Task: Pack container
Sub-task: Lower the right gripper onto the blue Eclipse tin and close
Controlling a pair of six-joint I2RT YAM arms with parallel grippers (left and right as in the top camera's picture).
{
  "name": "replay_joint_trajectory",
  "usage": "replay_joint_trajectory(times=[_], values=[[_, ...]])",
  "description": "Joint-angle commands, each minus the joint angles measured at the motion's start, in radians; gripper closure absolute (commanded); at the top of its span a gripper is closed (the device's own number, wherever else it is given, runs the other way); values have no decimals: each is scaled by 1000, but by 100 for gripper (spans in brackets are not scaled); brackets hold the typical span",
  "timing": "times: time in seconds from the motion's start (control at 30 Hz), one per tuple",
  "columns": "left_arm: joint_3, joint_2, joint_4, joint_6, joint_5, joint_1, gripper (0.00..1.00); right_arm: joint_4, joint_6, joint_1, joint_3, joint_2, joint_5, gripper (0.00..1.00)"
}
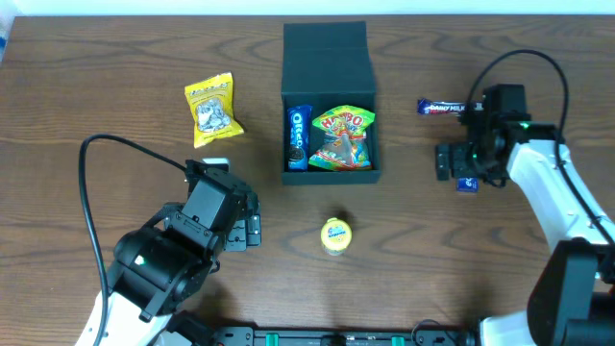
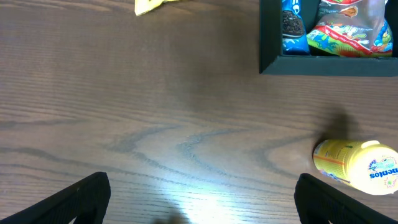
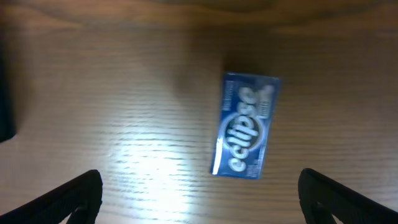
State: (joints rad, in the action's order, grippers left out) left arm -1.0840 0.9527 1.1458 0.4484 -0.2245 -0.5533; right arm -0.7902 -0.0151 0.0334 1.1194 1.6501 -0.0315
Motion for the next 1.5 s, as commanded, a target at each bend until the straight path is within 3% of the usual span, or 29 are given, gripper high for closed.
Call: replay_joint_trajectory(times=[0.0, 0.43, 0.83, 0.9, 0.93, 0.97, 1.03, 1.17, 1.47], values=[[2, -2, 3, 8, -18, 3, 5, 21, 48, 37, -7, 23, -31, 1], [2, -2, 3, 8, -18, 3, 4, 103, 108, 31, -7, 181, -82, 1], [2, -2, 3, 8, -18, 3, 5, 98, 159, 31, -8, 201, -36, 1], [2, -2, 3, 8, -18, 3, 5, 96, 173, 31, -8, 201, -36, 4], [2, -2, 3, 8, -18, 3, 5, 95, 177, 31, -8, 201, -36, 10], [2, -2, 3, 8, -18, 3, 5, 93, 179, 31, -8, 201, -36, 22], [2, -2, 3, 8, -18, 3, 4, 91, 179, 31, -9, 201, -36, 32], [2, -2, 3, 8, -18, 3, 5, 92, 179, 31, -14, 202, -35, 35], [2, -2, 3, 8, -18, 3, 5, 96, 180, 31, -42, 202, -21, 55]])
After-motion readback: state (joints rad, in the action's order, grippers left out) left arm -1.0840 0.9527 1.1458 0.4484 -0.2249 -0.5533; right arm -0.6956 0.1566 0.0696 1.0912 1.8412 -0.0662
